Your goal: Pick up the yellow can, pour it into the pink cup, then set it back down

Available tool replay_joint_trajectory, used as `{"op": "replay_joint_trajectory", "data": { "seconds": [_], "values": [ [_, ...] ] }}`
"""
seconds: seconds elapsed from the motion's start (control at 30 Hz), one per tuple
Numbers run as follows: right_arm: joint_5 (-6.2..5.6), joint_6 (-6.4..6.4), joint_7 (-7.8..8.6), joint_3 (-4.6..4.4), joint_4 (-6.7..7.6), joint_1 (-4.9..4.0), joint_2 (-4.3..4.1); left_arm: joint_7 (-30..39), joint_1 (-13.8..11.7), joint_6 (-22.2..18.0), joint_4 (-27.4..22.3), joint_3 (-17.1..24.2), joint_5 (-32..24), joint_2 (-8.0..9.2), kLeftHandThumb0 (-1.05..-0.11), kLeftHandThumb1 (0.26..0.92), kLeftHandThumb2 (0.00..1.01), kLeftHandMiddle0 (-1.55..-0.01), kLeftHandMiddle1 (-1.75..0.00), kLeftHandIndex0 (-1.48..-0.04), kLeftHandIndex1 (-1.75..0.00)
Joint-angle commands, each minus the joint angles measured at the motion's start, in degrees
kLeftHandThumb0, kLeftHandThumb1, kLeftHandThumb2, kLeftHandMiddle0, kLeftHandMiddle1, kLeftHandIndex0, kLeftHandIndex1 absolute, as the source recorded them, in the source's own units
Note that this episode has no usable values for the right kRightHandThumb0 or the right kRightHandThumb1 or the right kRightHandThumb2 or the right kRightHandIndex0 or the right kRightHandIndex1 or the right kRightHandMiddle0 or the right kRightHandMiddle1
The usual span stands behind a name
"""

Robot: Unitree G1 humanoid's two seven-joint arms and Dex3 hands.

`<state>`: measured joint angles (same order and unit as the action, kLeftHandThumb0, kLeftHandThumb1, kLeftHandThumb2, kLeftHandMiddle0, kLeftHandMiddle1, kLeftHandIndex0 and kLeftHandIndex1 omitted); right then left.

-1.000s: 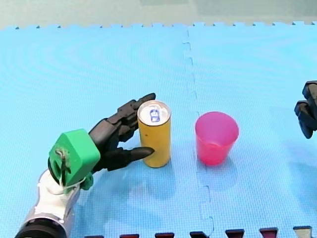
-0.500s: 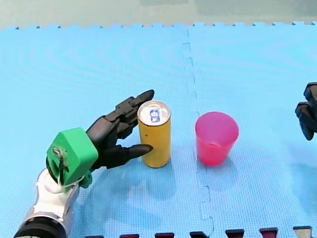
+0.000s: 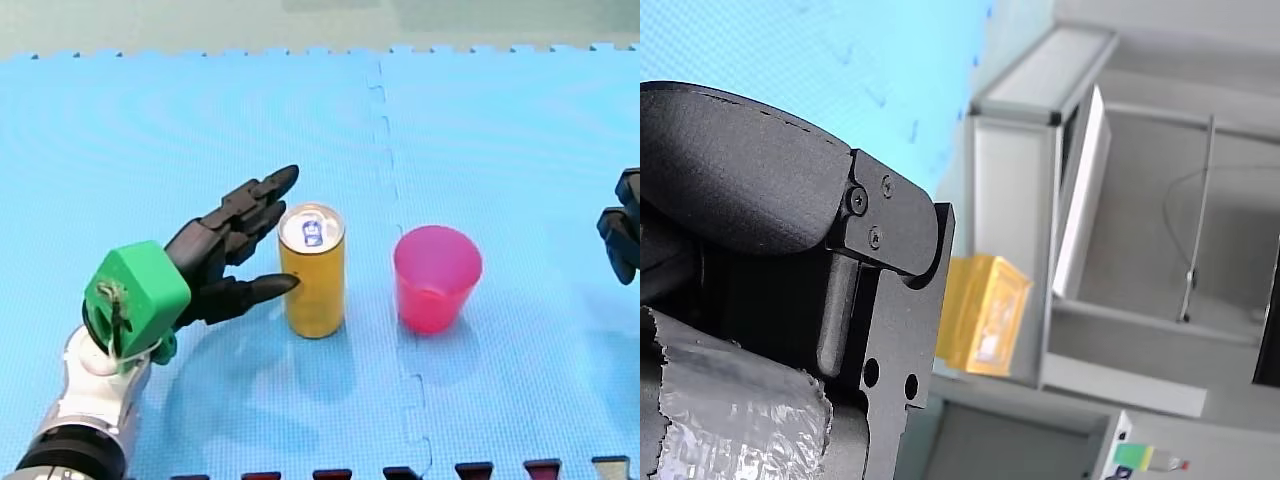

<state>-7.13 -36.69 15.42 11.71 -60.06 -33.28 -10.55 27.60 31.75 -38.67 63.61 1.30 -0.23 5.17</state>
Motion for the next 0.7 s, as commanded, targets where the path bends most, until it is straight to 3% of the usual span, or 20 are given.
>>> {"op": "replay_joint_trajectory", "data": {
  "seconds": [0.0, 0.67],
  "values": [
    [-0.36, 0.29, 0.19, 0.26, 0.25, 0.16, -0.18, -0.18, -0.02, 0.19, -0.24, -0.13, 0.14, 0.21, -1.048, 0.845, 0.0, -0.19, -0.01, -0.2, 0.0],
    [-0.69, 0.3, 0.44, 0.3, 1.5, 0.88, 0.06, -0.78, 0.93, 0.79, 2.12, -1.5, 1.66, -1.04, -1.048, 0.812, 0.0, -0.19, -0.01, -0.19, 0.0]
  ]
}}
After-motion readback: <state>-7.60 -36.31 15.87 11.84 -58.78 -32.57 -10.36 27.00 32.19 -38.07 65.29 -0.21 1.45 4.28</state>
